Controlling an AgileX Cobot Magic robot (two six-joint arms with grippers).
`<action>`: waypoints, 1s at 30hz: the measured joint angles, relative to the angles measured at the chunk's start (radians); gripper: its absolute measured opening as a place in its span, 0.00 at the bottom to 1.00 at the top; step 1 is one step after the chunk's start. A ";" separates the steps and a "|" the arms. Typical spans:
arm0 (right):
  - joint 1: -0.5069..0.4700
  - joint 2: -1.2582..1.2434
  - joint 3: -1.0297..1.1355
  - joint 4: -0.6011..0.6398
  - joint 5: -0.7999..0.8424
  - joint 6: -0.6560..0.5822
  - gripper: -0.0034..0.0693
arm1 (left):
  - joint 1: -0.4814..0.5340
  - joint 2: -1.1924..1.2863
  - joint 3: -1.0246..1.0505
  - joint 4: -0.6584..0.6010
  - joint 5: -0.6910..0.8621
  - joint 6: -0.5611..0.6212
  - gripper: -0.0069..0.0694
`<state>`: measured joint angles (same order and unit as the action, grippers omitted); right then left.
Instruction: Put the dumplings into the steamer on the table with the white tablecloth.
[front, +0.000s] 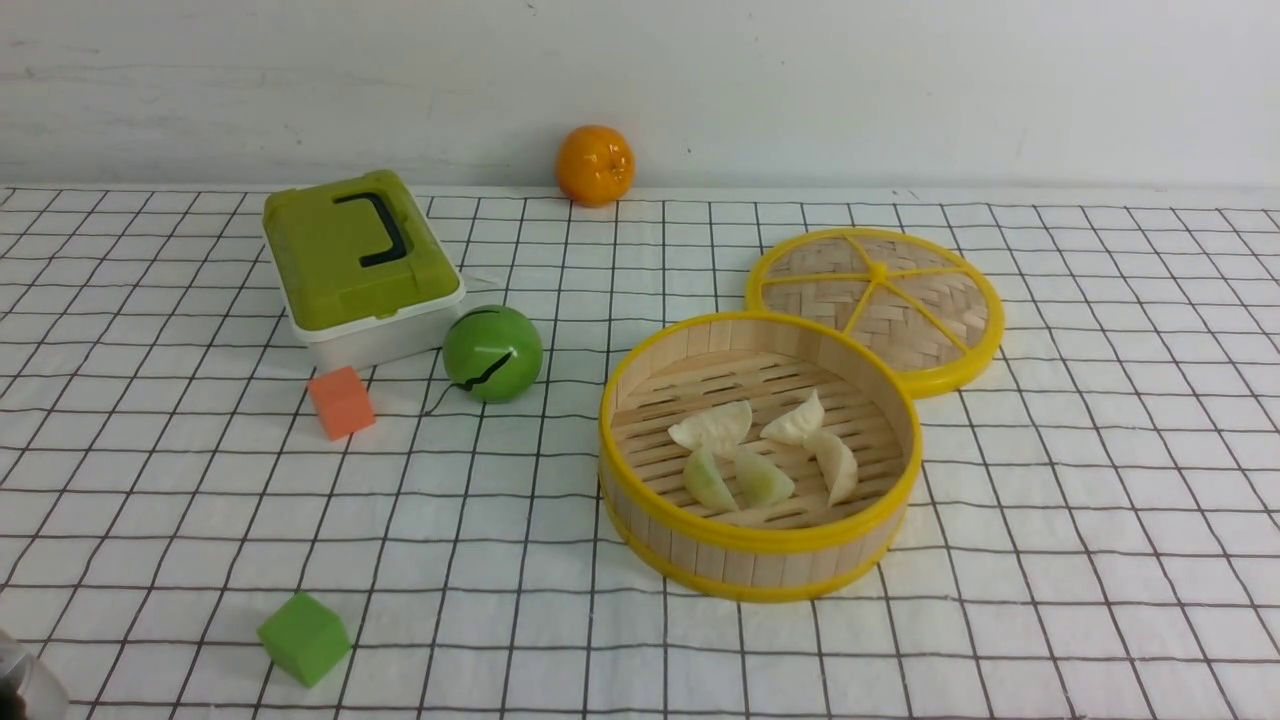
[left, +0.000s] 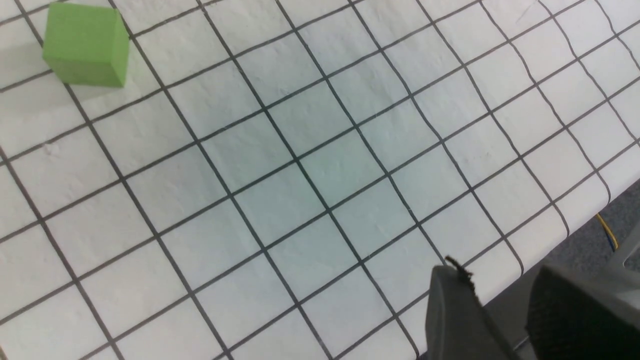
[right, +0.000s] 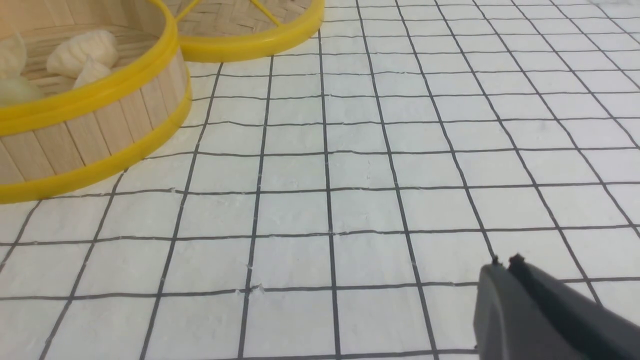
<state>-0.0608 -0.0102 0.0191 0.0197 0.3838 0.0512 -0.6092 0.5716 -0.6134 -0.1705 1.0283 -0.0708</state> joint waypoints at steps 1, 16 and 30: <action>0.000 0.000 0.000 0.000 0.000 0.000 0.04 | 0.000 0.000 0.000 -0.004 0.010 0.000 0.38; 0.000 0.000 0.000 0.000 0.000 -0.008 0.05 | 0.000 0.000 0.000 0.090 -0.181 -0.011 0.37; 0.000 0.000 0.000 0.000 0.000 -0.008 0.06 | 0.237 -0.277 0.355 0.161 -1.078 -0.096 0.08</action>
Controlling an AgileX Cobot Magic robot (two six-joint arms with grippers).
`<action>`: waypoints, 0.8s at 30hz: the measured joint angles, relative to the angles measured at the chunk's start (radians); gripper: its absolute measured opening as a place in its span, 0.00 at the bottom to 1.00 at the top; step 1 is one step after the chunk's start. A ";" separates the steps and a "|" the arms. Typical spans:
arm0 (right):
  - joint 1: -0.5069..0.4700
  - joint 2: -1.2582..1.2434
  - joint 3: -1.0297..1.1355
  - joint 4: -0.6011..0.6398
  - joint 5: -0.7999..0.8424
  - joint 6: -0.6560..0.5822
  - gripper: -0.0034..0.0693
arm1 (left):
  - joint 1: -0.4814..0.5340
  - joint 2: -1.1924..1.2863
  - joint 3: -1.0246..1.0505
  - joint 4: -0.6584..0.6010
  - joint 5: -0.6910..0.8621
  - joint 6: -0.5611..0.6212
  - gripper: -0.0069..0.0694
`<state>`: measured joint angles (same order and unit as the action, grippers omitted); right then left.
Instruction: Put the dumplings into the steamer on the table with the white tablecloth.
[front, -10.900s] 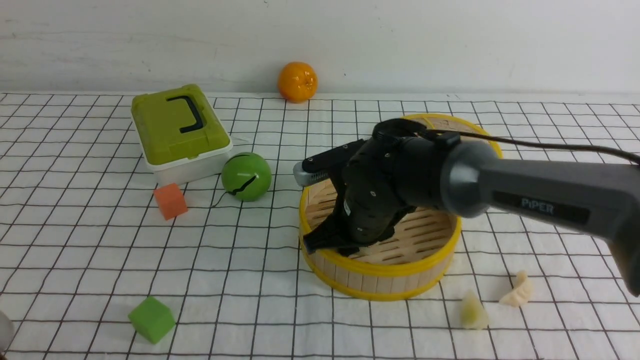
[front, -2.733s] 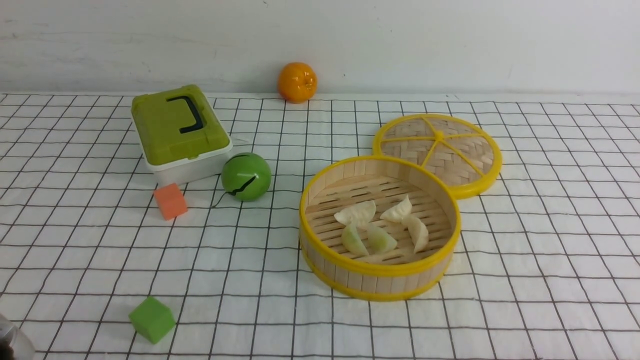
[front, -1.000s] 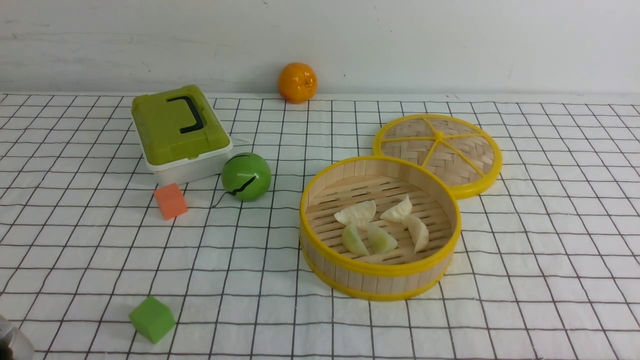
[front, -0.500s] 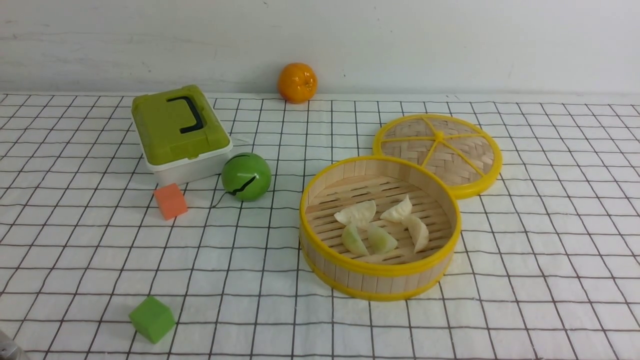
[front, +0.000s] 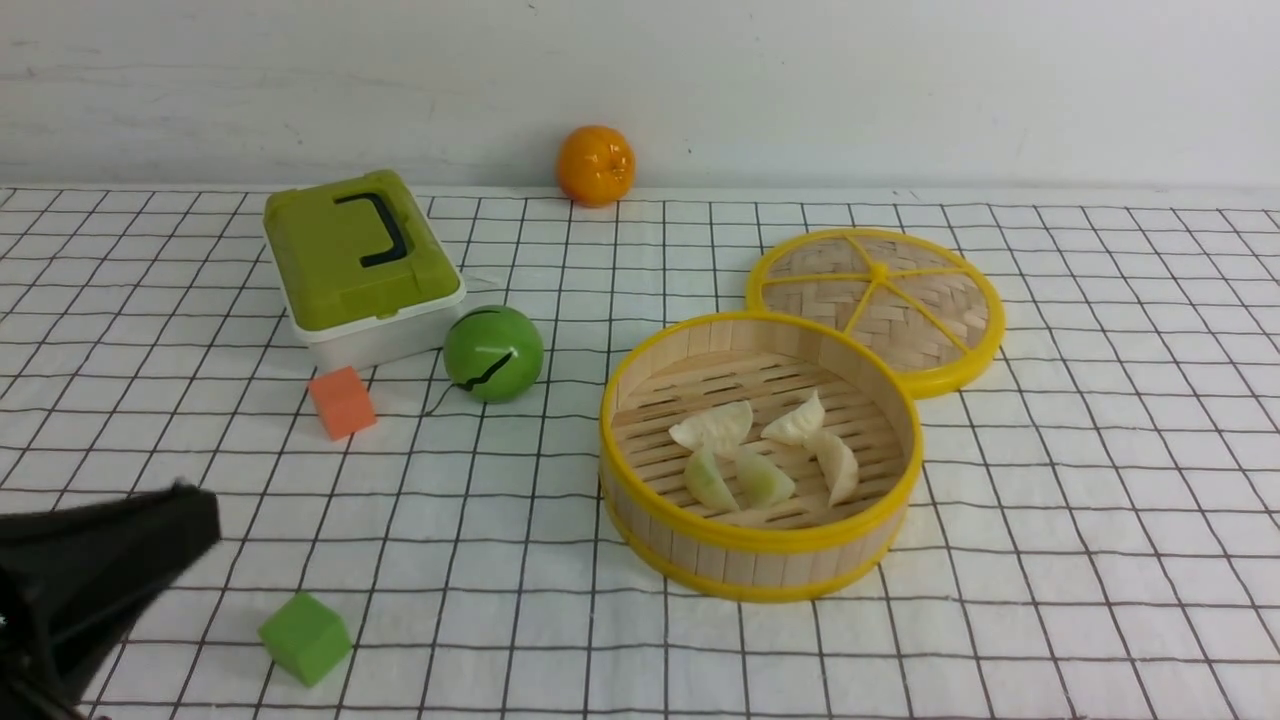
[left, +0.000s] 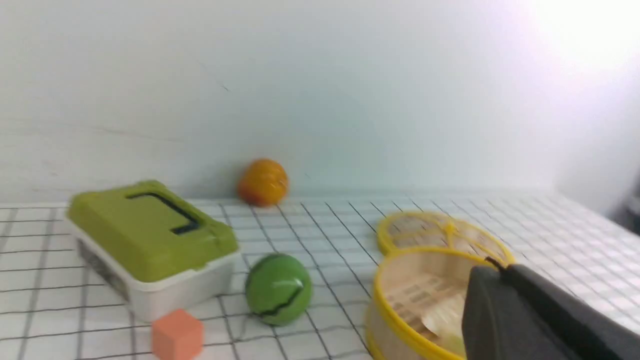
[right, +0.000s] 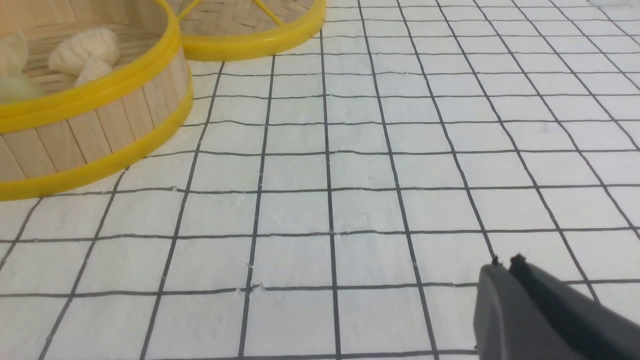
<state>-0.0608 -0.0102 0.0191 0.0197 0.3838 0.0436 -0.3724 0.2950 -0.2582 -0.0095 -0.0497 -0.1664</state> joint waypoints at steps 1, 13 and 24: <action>0.000 0.000 0.000 0.000 0.000 0.000 0.06 | 0.047 -0.041 0.039 -0.019 -0.026 -0.003 0.08; 0.000 0.000 0.000 0.000 0.000 0.000 0.06 | 0.434 -0.303 0.256 -0.047 0.170 -0.014 0.08; 0.000 0.000 0.000 0.000 0.000 0.000 0.08 | 0.382 -0.303 0.287 0.030 0.252 -0.075 0.08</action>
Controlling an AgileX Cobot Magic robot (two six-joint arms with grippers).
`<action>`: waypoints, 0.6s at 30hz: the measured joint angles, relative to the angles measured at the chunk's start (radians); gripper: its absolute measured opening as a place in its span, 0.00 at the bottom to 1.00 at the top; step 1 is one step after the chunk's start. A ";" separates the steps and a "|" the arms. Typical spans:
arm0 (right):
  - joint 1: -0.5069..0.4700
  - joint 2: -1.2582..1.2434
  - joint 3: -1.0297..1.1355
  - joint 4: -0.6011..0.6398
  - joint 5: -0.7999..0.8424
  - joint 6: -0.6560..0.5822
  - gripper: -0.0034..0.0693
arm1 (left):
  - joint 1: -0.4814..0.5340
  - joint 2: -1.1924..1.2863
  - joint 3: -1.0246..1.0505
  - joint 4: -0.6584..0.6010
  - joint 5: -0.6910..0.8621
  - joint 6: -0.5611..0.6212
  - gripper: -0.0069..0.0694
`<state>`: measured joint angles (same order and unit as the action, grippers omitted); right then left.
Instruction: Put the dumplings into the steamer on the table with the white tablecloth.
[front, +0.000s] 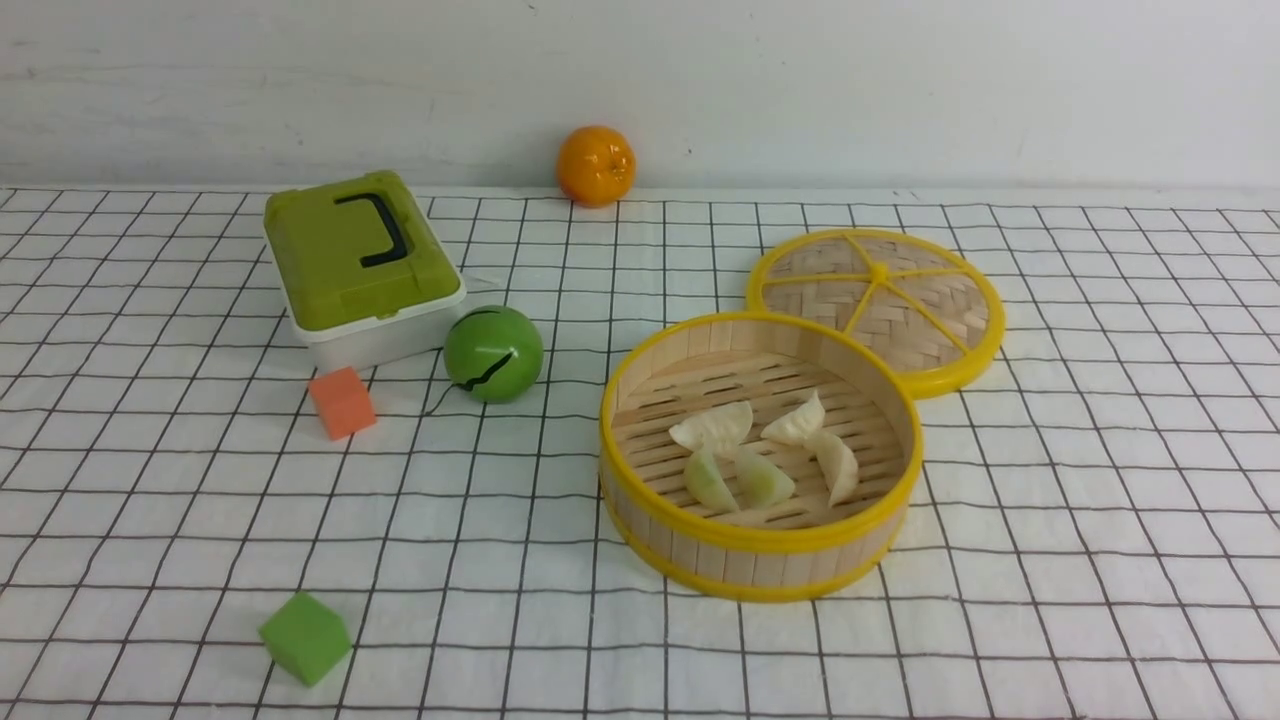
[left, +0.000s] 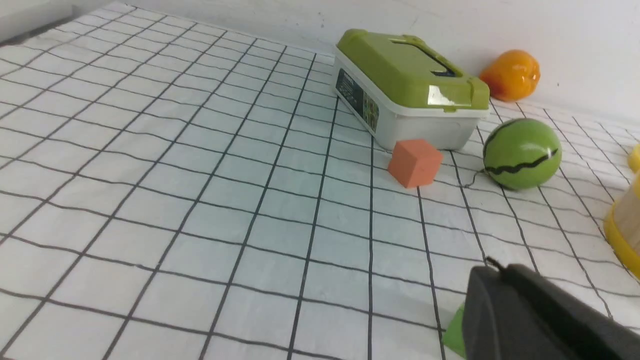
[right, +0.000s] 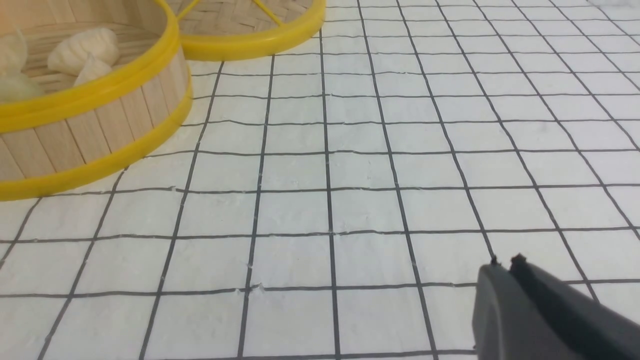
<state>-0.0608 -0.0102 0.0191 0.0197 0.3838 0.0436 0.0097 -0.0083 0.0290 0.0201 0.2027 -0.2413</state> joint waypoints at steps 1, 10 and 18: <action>0.000 0.000 0.000 0.000 0.000 0.000 0.08 | -0.010 0.000 0.000 0.005 0.008 -0.009 0.08; 0.000 0.000 0.000 0.000 0.000 0.000 0.09 | -0.042 0.000 0.000 0.005 0.146 -0.030 0.08; 0.000 0.000 0.000 0.000 0.000 0.000 0.09 | -0.042 0.000 0.000 0.004 0.148 -0.030 0.08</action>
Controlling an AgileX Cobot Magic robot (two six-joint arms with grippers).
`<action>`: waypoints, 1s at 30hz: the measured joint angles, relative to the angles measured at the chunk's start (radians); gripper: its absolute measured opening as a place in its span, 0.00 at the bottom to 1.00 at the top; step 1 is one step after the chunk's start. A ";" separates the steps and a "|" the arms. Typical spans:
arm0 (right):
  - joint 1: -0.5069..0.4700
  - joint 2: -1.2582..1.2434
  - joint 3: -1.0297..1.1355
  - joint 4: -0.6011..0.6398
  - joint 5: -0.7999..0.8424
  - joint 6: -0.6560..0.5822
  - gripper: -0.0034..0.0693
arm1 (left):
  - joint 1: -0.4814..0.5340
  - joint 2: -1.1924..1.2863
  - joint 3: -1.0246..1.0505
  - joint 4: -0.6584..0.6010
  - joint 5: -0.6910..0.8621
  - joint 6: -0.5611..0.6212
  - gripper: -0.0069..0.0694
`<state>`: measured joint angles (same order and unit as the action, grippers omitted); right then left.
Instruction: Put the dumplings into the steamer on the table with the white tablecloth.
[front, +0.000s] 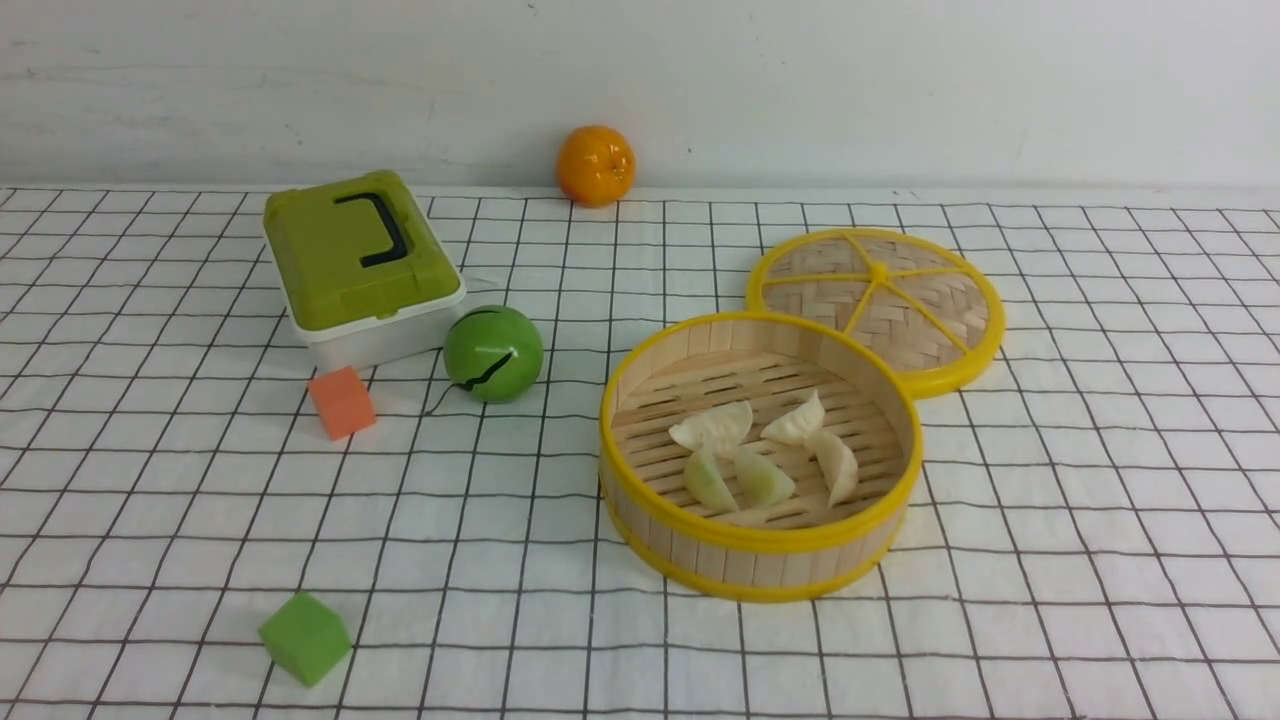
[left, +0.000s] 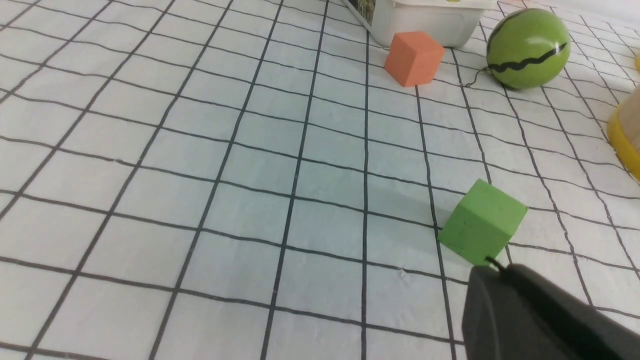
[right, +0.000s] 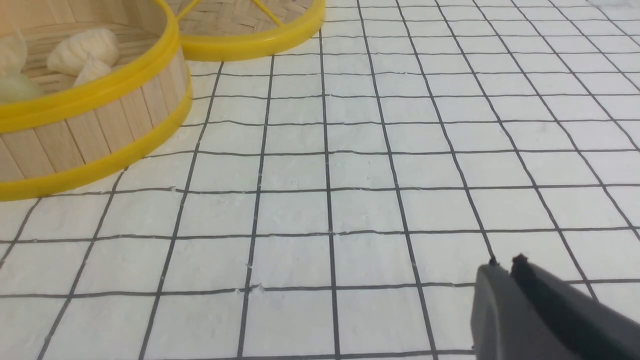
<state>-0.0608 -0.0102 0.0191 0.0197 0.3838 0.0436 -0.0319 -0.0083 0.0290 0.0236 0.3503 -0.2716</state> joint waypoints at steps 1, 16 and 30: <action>0.000 0.000 0.000 0.000 0.000 0.000 0.09 | 0.000 0.000 0.000 0.000 0.000 0.000 0.08; 0.000 0.000 0.000 0.000 0.000 0.000 0.11 | 0.000 0.000 0.000 -0.001 0.000 0.000 0.08; 0.000 0.000 0.000 0.000 0.000 0.000 0.13 | 0.000 0.000 0.000 -0.001 0.000 0.000 0.08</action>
<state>-0.0608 -0.0102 0.0191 0.0197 0.3838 0.0432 -0.0319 -0.0083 0.0290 0.0228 0.3503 -0.2716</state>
